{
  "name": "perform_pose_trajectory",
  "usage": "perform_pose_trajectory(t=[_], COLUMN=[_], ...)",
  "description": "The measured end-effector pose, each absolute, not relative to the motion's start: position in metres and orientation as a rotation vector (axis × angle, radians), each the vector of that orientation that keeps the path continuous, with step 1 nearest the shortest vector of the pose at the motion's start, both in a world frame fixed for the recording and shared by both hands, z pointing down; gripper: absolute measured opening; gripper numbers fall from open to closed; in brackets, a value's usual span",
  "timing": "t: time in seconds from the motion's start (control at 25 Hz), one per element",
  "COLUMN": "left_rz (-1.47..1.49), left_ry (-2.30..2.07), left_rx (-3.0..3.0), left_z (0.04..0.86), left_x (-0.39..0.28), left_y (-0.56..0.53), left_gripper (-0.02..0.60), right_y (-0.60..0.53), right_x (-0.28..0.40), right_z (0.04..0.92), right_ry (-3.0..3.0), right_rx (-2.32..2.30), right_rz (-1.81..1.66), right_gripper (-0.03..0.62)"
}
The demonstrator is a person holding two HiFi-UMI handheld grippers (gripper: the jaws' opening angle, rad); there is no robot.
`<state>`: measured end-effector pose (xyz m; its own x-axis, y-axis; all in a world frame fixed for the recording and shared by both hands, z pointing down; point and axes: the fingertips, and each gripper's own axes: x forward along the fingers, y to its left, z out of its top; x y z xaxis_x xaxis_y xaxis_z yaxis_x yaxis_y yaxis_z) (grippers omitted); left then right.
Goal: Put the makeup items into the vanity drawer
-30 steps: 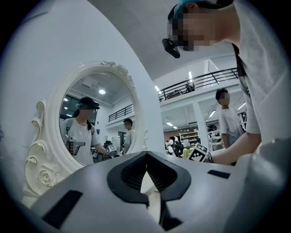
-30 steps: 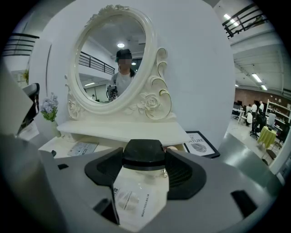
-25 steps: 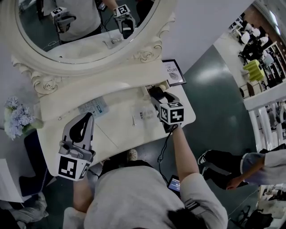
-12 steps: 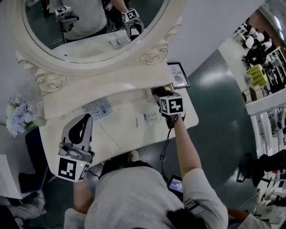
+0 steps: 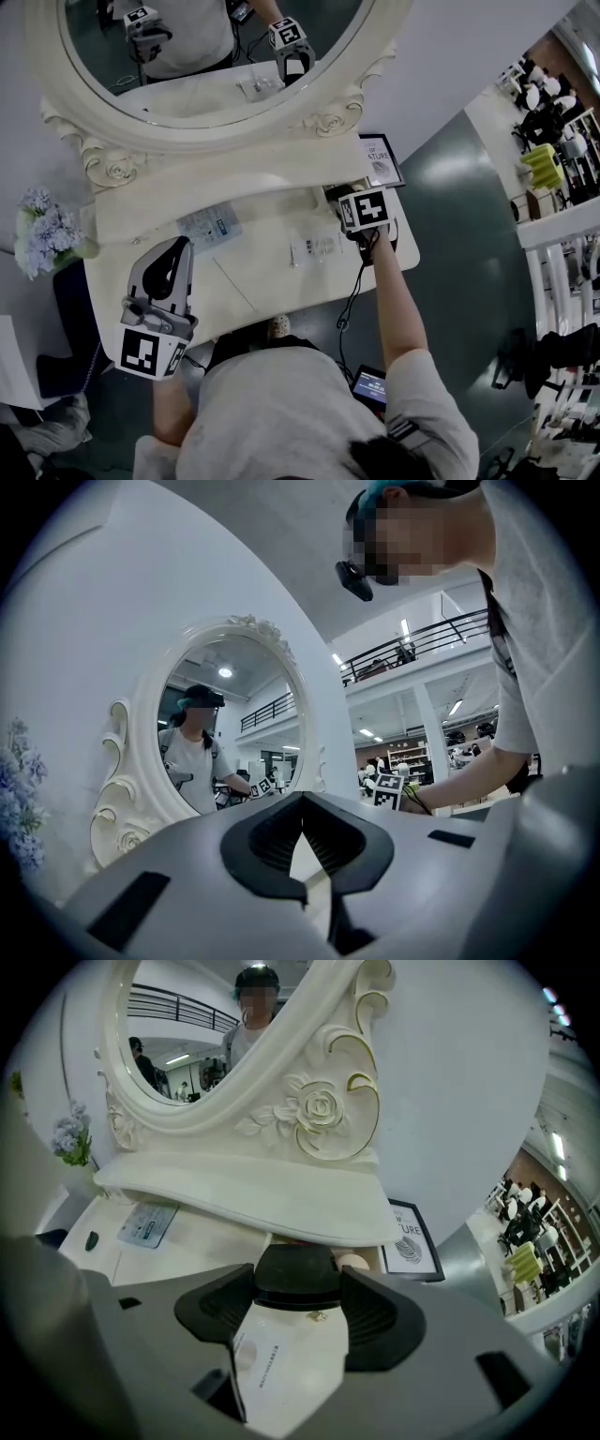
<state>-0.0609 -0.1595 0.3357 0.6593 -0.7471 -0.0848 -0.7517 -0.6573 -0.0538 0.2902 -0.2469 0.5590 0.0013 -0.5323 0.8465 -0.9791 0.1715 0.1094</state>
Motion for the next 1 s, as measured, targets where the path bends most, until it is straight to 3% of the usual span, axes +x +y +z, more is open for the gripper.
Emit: perform_pose_trajectory(t=[1.0], left_rz=[0.07], left_ry=[1.333], left_rx=[-2.749], left_z=[0.336], left_x=[-0.083], left_y=[-0.167], left_gripper=[0.014], right_y=[-0.277], right_x=[0.292], right_z=[0.576], right_ry=[-1.607], right_rx=[1.692], right_rz=[0.644], right_gripper=[0.301])
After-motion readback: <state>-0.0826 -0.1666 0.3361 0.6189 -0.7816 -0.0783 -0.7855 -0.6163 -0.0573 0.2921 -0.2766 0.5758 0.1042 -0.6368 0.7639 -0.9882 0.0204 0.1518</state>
